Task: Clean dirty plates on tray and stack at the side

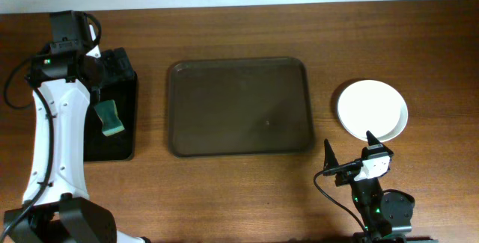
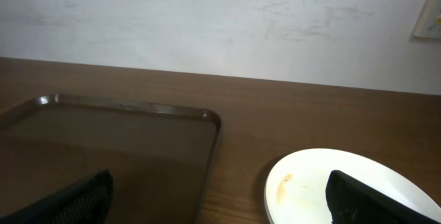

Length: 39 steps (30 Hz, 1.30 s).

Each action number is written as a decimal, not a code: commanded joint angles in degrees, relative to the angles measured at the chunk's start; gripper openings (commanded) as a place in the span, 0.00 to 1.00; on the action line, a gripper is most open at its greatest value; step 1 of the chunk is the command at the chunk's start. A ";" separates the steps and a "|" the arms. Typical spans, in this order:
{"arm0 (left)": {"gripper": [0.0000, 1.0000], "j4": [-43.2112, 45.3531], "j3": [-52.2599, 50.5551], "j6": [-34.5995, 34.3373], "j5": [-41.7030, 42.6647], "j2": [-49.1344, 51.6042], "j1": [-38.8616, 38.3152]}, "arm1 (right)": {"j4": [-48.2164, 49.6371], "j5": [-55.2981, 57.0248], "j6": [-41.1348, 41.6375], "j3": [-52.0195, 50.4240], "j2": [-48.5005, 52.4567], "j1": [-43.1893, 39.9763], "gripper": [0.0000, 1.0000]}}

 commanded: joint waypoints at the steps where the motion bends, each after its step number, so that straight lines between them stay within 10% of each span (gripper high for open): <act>1: 0.99 0.09 0.44 -0.28 0.42 -0.39 -0.04 | -0.35 -0.13 0.07 -0.31 -0.59 -0.26 0.98; 22: 0.99 0.00 -9.22 -0.20 -3.74 -19.47 -5.20 | -0.35 -0.13 0.07 -0.31 -0.59 -0.26 0.98; 39: 0.99 52.78 -65.70 7.87 5.40 -58.29 -5.64 | -0.35 -0.13 0.07 -0.31 -0.59 -0.26 0.99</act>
